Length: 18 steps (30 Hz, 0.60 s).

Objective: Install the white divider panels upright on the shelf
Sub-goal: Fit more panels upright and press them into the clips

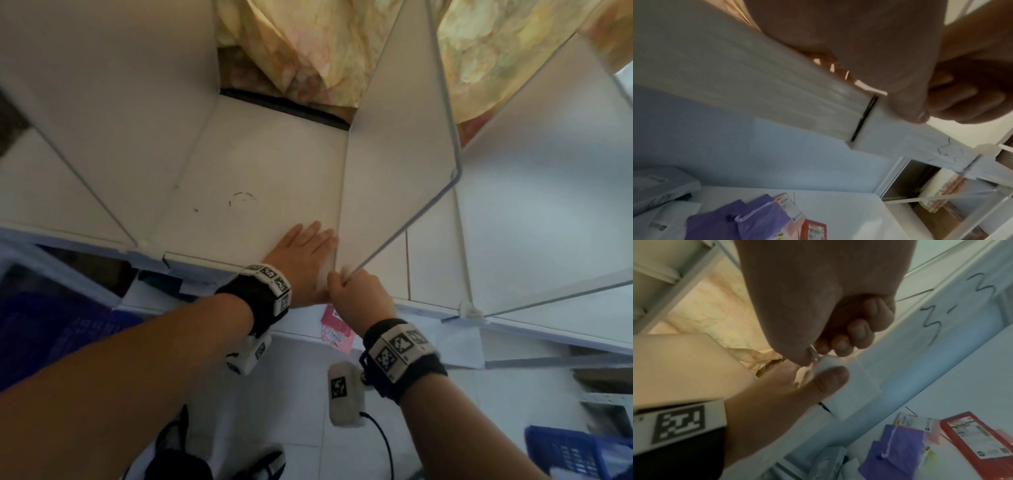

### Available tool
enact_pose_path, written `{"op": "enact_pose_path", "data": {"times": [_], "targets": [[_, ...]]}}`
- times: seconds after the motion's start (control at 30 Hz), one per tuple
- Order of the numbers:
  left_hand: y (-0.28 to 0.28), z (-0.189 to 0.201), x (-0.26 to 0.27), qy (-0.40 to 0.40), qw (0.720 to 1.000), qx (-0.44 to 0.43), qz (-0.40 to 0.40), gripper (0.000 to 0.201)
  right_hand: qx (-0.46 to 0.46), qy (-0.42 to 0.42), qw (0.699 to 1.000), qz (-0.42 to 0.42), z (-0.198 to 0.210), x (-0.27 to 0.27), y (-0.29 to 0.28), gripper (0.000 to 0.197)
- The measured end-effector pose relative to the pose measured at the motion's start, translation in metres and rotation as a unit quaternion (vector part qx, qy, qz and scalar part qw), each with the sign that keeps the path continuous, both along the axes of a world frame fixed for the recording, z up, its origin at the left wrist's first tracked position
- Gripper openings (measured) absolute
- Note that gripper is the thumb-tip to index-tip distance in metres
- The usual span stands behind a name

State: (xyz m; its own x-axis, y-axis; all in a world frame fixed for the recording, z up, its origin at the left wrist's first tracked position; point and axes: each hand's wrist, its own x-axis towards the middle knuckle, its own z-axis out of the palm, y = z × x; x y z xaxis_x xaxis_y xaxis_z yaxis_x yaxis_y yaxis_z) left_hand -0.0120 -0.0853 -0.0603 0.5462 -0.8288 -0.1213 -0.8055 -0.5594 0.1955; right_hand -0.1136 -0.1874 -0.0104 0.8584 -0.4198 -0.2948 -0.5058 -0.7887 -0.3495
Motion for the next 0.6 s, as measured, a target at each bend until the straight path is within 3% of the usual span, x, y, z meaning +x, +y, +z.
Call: {"op": "enact_pose_path", "data": {"times": [0.23, 0.33, 0.4, 0.5, 0.6], "targets": [[0.002, -0.009, 0.003, 0.01, 1.0, -0.003, -0.023, 0.102, -0.049, 0.05, 0.996, 0.056, -0.007, 0.003, -0.008, 0.036], [0.002, -0.008, 0.004, 0.016, 1.0, 0.0, -0.025, 0.108, -0.128, 0.035, 0.97, 0.201, 0.008, 0.001, -0.009, 0.019], [0.002, -0.009, 0.005, 0.013, 1.0, 0.0, -0.027, 0.11, -0.161, 0.041, 0.954, 0.251, 0.015, 0.002, -0.009, 0.008], [0.003, -0.011, 0.004, 0.009, 0.999, -0.005, -0.03, 0.112, -0.187, 0.09, 0.944, 0.256, 0.015, -0.004, -0.003, 0.014], [0.004, -0.011, 0.003, 0.0, 0.999, -0.013, -0.032, 0.109, -0.212, 0.01, 0.952, 0.221, 0.007, -0.018, 0.0, 0.025]]}}
